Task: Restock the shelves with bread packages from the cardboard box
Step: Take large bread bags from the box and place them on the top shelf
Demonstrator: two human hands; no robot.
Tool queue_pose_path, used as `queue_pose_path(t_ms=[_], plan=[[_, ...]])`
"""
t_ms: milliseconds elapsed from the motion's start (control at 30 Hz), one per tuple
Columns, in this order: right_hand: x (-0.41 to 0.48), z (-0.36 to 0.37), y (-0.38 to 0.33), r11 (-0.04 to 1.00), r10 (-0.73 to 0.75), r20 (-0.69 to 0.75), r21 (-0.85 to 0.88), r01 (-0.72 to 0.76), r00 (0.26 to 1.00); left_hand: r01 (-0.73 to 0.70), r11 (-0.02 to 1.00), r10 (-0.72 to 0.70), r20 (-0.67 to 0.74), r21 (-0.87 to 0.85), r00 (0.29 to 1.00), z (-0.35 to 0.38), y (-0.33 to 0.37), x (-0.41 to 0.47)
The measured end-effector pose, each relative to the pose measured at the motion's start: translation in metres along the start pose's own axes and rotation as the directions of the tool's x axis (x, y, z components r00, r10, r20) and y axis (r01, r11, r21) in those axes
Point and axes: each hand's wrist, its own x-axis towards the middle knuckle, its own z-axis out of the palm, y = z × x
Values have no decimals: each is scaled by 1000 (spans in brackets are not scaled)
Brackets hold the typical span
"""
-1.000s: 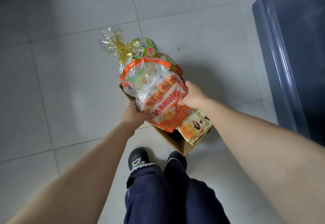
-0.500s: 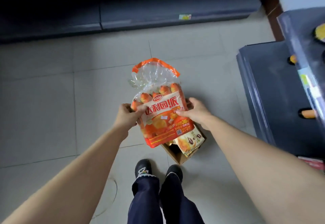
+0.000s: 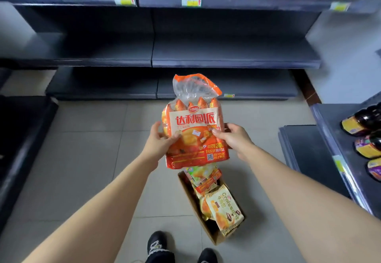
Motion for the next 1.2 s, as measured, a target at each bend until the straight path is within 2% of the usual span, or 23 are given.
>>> queue_pose_path(t_ms=[200,600,900,1067,1200], plan=[[-8,19,-86,992,-114,-75,42,118,991,-96,995,96,-8,3,995,-53,73,11],[-19,74,-258,936,-263,-307,148,319,915,-372,906,370,49,204,928,-162,231,42],[19,70,-345,890,-372,-368,118,440,852,-485,831,506,-10,272,862,-176,323,82],[49,45,-399,859,-432,-373,108,501,821,-532,817,557,-66,225,828,-165,382,112],[66,24,-440,813,-478,-420,121,570,771,-608,753,641,-73,250,764,-156,430,134]])
